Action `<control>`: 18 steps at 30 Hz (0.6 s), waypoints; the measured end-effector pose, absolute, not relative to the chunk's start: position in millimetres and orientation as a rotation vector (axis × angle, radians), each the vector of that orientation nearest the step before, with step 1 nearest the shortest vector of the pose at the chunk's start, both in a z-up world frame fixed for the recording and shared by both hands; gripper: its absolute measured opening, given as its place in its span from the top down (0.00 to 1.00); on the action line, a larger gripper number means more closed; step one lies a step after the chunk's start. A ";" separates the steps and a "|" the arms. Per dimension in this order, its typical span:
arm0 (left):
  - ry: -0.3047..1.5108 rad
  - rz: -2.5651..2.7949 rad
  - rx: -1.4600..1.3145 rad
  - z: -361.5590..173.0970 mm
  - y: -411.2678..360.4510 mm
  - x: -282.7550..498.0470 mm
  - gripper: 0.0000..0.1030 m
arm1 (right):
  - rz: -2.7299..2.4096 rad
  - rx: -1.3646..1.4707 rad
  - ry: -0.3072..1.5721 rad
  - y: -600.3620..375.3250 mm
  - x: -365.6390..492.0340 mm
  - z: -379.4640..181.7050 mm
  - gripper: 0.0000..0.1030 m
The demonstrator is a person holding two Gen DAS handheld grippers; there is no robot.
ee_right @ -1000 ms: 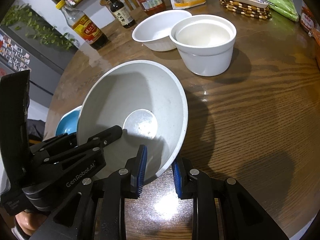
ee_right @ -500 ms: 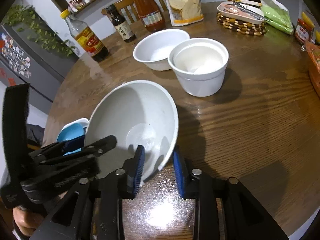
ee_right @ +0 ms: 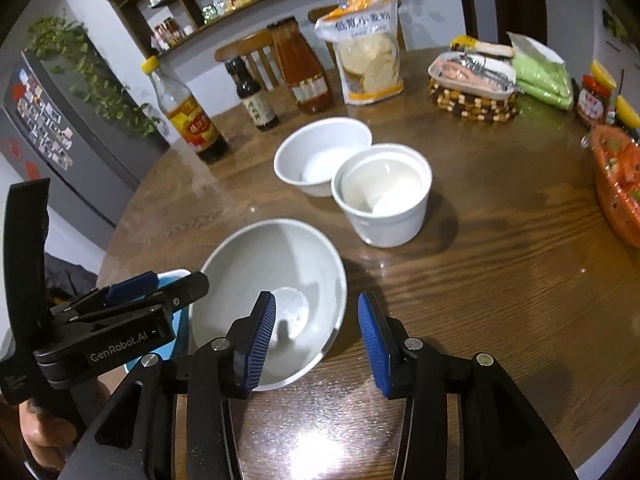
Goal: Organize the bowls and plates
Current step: 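Lower the large bowl beside the stack and open both tools, then move both tools to the smaller white bowl and close on its rim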
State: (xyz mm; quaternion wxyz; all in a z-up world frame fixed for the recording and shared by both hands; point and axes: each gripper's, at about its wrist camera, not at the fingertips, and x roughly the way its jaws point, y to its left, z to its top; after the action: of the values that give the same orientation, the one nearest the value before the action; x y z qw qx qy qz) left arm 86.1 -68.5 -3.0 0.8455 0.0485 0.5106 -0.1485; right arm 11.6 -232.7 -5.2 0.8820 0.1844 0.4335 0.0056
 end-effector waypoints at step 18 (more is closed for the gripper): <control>1.033 -0.225 0.073 20.1 -84.3 66.8 0.22 | 0.059 0.269 0.828 -266.1 -1.3 24.0 0.57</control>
State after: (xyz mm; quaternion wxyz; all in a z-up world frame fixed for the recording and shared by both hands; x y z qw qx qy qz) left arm 66.8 -84.3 20.1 0.8630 0.0347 0.4925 -0.1073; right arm -1.3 -266.1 24.0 0.9064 0.1301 0.4009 0.0284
